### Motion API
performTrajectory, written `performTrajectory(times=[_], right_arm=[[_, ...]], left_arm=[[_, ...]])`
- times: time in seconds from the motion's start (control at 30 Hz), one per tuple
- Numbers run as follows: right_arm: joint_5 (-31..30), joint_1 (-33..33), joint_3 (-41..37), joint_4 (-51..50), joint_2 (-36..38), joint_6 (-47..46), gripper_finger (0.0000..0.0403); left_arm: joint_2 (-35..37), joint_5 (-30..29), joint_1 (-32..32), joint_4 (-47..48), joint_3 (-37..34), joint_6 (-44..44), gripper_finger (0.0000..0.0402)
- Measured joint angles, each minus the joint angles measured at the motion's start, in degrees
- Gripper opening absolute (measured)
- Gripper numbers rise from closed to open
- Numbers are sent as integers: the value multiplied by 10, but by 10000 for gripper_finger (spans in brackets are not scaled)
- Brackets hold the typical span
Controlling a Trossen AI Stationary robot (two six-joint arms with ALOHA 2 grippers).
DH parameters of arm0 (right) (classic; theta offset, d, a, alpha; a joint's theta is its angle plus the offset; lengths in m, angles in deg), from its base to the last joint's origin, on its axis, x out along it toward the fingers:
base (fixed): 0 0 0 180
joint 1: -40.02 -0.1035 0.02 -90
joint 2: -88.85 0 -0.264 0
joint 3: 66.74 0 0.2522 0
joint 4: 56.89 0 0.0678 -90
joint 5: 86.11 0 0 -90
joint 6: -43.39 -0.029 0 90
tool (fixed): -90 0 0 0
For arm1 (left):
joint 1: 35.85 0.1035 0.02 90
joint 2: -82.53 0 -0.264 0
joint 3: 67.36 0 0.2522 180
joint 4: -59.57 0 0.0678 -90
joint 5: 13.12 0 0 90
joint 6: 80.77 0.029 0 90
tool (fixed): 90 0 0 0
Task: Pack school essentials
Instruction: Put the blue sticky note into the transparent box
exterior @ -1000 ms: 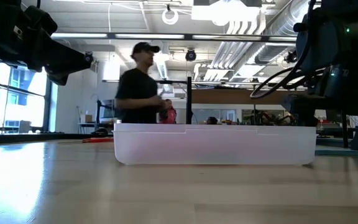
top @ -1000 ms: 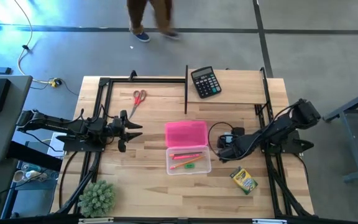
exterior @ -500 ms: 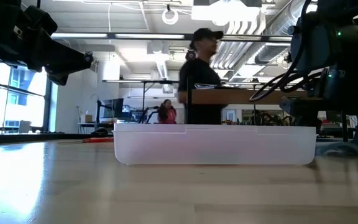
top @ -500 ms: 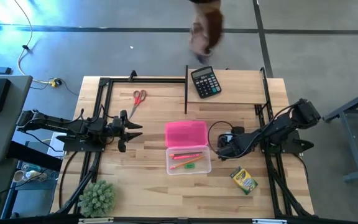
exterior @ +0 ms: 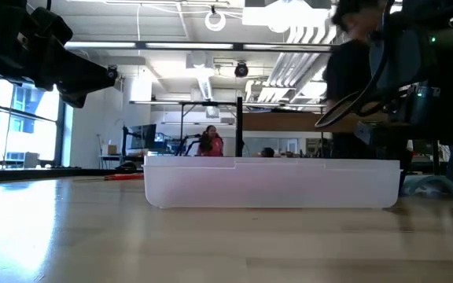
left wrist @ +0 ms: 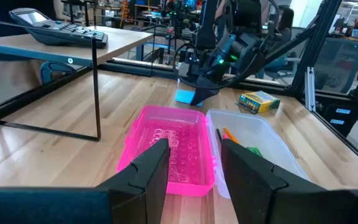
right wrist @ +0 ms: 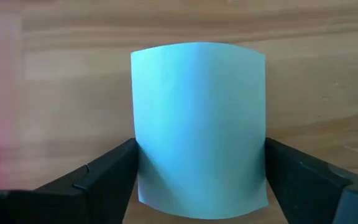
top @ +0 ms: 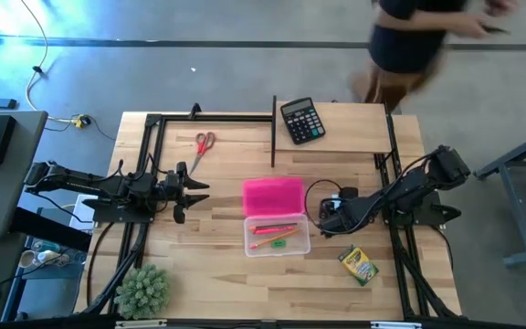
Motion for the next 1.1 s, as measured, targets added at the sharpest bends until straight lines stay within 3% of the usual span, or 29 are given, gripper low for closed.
performTrajectory(times=[0.13, 0.33, 0.63, 0.87, 1.1], right_arm=[[1, -8, 14, 9, 0, 21, 319], [-49, -19, 50, -9, 0, 59, 319], [-119, -17, 139, -41, 0, 198, 319], [-134, -17, 210, -3, 1, 410, 319], [-39, -5, 224, 91, -4, 694, 319]], left_arm=[[0, 0, 0, 0, 0, 0, 135], [0, 0, 0, 0, 0, 0, 135], [0, 0, 0, 0, 0, 0, 135], [0, 0, 0, 0, 0, 0, 135], [0, 0, 0, 0, 0, 0, 135]])
